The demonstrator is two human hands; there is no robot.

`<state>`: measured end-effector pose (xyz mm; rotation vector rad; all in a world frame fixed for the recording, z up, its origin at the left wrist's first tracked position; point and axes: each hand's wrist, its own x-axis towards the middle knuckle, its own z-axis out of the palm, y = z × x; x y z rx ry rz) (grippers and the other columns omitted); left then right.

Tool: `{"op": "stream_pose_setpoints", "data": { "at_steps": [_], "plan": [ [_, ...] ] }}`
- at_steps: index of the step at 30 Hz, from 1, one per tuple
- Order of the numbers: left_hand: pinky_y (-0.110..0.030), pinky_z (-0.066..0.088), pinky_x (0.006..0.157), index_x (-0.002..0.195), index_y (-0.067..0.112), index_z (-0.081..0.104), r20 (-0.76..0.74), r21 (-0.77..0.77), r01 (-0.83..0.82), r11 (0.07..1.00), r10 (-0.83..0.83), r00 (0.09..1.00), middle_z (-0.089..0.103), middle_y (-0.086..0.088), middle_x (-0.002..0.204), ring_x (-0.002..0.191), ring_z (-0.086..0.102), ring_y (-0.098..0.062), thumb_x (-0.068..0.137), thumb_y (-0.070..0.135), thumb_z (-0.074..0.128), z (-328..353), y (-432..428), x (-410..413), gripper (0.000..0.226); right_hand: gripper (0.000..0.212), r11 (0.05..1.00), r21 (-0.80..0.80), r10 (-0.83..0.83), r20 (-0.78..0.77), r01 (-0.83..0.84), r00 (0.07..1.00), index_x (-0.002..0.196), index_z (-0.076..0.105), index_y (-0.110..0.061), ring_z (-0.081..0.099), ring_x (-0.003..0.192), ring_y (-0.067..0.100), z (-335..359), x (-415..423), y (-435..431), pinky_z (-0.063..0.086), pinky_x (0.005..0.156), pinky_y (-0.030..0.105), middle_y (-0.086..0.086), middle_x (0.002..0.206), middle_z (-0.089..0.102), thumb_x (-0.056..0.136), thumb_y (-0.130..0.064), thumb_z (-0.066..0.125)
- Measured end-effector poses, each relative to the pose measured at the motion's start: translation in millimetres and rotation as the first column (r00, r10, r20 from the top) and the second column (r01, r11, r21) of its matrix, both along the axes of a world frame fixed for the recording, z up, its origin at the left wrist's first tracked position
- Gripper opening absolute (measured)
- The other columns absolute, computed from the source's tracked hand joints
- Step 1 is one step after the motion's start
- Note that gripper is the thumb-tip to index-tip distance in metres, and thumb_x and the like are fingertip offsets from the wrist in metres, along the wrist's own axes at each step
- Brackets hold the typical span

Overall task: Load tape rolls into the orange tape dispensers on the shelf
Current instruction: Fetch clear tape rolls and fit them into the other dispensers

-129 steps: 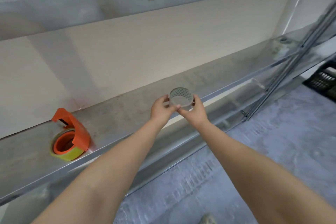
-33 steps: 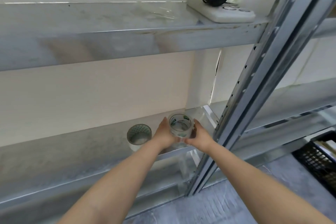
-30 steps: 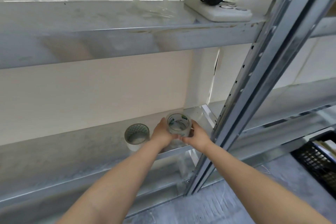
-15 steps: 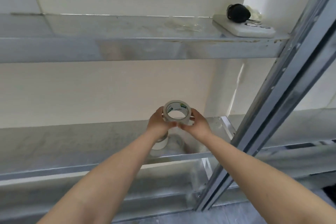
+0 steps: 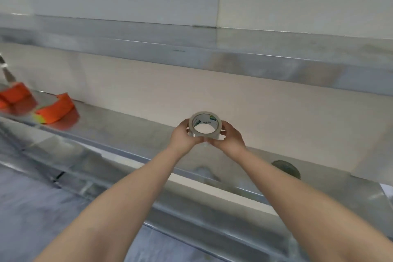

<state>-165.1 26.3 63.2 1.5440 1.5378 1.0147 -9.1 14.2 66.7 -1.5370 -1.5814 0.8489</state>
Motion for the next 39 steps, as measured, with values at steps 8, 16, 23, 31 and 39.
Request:
{"op": "stream_pose_setpoints", "data": {
  "at_steps": [8, 16, 23, 31, 39],
  "plan": [
    [-0.035, 0.048, 0.096, 0.118, 0.012, 0.055, 0.008, 0.016, -0.112, 0.994, 0.112, 0.994, 0.06, 0.002, 0.106, 0.109, 0.058, -0.02, 0.058, 0.02, 0.086, -0.6, 6.6, -105.1, 0.068, 0.066, 0.99, 0.009, 0.141, 0.029, -0.141, 0.99, 0.123, 0.05, -0.017, 0.057, 0.112, 0.02, 0.8, -100.4, 26.0, 0.042, 0.085, 0.024, 0.003, 0.125, 0.06, 0.066, -0.029, 0.08],
    [-0.039, 0.046, 0.101, 0.125, 0.015, 0.053, 0.005, 0.005, -0.186, 0.983, 0.186, 0.983, 0.062, -0.005, 0.123, 0.117, 0.056, -0.022, 0.059, 0.022, 0.086, -8.4, 5.0, -175.8, 0.074, 0.063, 0.978, 0.027, 0.203, 0.056, -0.205, 0.977, 0.121, 0.053, -0.015, 0.057, 0.109, 0.02, -5.5, -172.3, 37.1, 0.04, 0.082, 0.022, 0.004, 0.122, 0.062, 0.066, -0.027, 0.081],
    [-0.04, 0.044, 0.104, 0.128, 0.018, 0.05, 0.006, -0.027, -0.211, 0.977, 0.211, 0.977, 0.06, 0.001, 0.126, 0.121, 0.052, -0.018, 0.06, 0.027, 0.085, -13.7, 0.7, -235.8, 0.077, 0.062, 0.967, 0.03, 0.251, 0.065, -0.253, 0.966, 0.121, 0.053, -0.014, 0.054, 0.101, 0.014, -12.7, -231.2, 40.3, 0.04, 0.083, 0.022, 0.005, 0.122, 0.061, 0.067, -0.022, 0.081],
    [-0.025, 0.043, 0.093, 0.126, 0.018, 0.052, -0.02, 0.004, -0.213, 0.977, 0.214, 0.977, 0.062, 0.0, 0.123, 0.116, 0.054, -0.018, 0.062, 0.023, 0.085, -16.4, -4.6, -315.4, 0.072, 0.059, 0.963, 0.026, 0.267, 0.04, -0.268, 0.963, 0.118, 0.054, -0.012, 0.055, 0.104, 0.018, -25.4, -312.9, 41.4, 0.041, 0.085, 0.024, 0.007, 0.121, 0.062, 0.067, -0.022, 0.08],
    [-0.028, 0.046, 0.094, 0.123, 0.016, 0.055, -0.001, -0.016, -0.231, 0.973, 0.231, 0.973, 0.064, -0.001, 0.118, 0.11, 0.058, -0.018, 0.06, 0.018, 0.085, -27.6, -2.9, -376.3, 0.07, 0.058, 0.96, 0.002, 0.281, 0.035, -0.281, 0.959, 0.118, 0.054, -0.014, 0.051, 0.096, 0.011, -36.8, -374.0, 43.7, 0.038, 0.081, 0.021, 0.002, 0.117, 0.062, 0.067, -0.025, 0.081]
  ]
}}
